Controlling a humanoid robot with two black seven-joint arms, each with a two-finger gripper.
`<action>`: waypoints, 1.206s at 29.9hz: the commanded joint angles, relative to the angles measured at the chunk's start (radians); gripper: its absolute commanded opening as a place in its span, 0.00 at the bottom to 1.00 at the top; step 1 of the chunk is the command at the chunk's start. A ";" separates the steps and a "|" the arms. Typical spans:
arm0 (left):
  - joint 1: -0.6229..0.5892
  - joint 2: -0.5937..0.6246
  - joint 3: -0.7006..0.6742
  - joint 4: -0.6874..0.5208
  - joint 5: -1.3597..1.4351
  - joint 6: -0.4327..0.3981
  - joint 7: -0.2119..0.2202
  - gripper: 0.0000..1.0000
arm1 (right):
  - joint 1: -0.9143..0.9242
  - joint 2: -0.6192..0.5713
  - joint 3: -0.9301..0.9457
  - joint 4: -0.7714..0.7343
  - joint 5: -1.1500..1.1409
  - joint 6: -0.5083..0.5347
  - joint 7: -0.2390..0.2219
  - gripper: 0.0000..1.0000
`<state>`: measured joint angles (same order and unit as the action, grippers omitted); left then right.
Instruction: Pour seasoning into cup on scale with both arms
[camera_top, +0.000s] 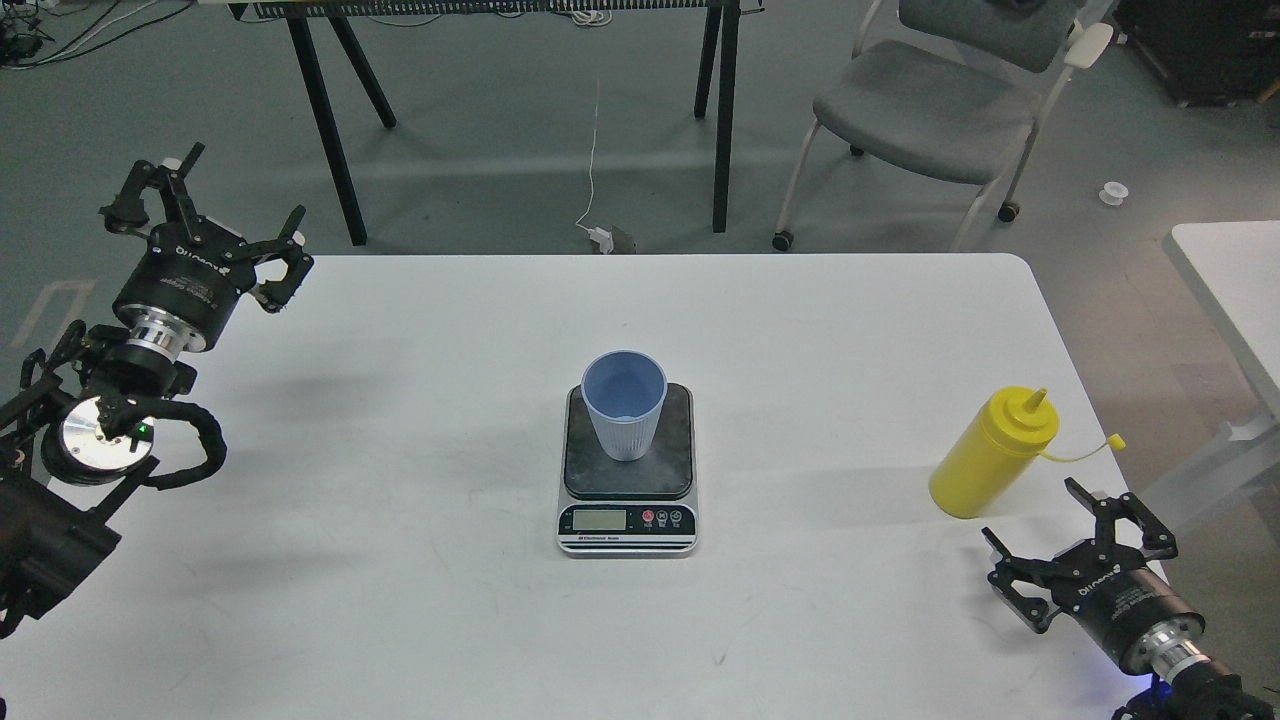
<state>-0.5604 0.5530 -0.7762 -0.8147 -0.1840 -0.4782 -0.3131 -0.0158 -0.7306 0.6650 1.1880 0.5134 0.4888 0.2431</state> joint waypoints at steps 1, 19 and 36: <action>0.000 0.018 0.000 -0.001 -0.002 -0.003 0.000 1.00 | -0.015 -0.122 0.004 0.027 -0.003 0.000 0.001 0.98; 0.002 0.010 -0.011 0.008 -0.009 -0.011 0.002 1.00 | 0.451 -0.008 0.219 -0.464 -0.115 0.000 -0.018 1.00; -0.001 -0.036 -0.040 0.017 -0.015 -0.011 0.008 1.00 | 0.843 0.349 0.185 -0.788 -0.115 0.000 -0.070 1.00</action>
<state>-0.5590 0.5144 -0.8145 -0.7974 -0.1995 -0.4889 -0.3061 0.8109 -0.3820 0.8511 0.4121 0.4000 0.4888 0.1728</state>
